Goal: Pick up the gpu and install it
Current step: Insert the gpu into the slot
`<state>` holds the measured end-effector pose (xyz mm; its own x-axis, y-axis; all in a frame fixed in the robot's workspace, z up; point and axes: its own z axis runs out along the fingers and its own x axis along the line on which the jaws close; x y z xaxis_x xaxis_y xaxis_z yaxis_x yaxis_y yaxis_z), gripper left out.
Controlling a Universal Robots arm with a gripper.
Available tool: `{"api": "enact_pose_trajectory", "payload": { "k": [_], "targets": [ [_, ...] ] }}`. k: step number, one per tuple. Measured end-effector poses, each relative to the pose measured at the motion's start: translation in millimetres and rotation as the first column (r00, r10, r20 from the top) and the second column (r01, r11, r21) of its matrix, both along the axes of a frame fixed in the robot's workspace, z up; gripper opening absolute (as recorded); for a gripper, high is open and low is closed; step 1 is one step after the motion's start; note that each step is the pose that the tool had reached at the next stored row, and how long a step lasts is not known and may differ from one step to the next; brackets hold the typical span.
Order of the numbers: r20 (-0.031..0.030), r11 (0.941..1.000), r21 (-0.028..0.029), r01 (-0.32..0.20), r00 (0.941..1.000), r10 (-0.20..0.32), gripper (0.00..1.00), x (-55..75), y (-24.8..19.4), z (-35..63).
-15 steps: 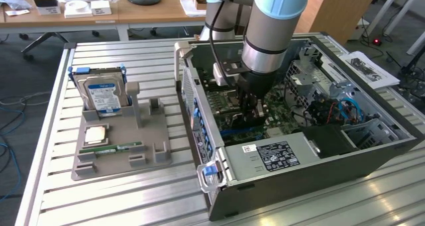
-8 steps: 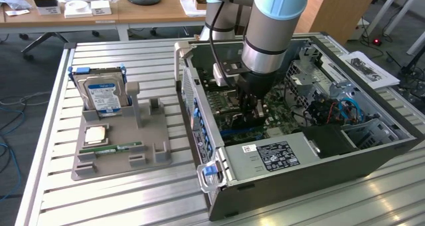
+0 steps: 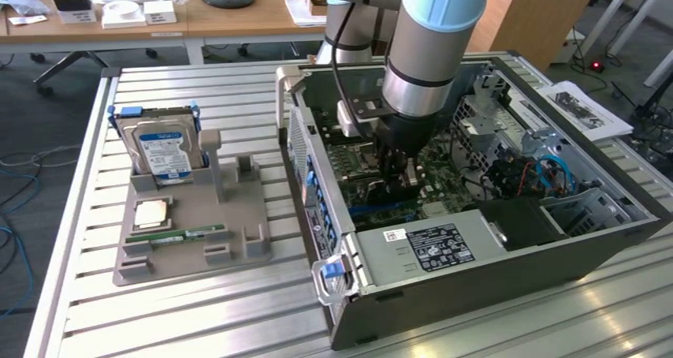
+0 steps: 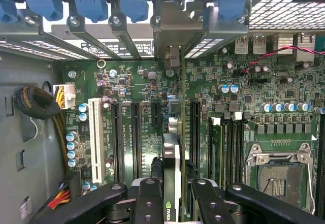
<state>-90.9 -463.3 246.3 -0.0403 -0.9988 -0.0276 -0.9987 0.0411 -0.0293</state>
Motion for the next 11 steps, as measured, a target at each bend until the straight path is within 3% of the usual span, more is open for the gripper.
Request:
{"api": "enact_pose_trajectory", "payload": {
  "k": [11],
  "targets": [
    [0.0004, 1.0, 0.009, 0.0, 1.0, 0.0, 0.27, -0.2, -0.2, 1.9]
  ]
}}
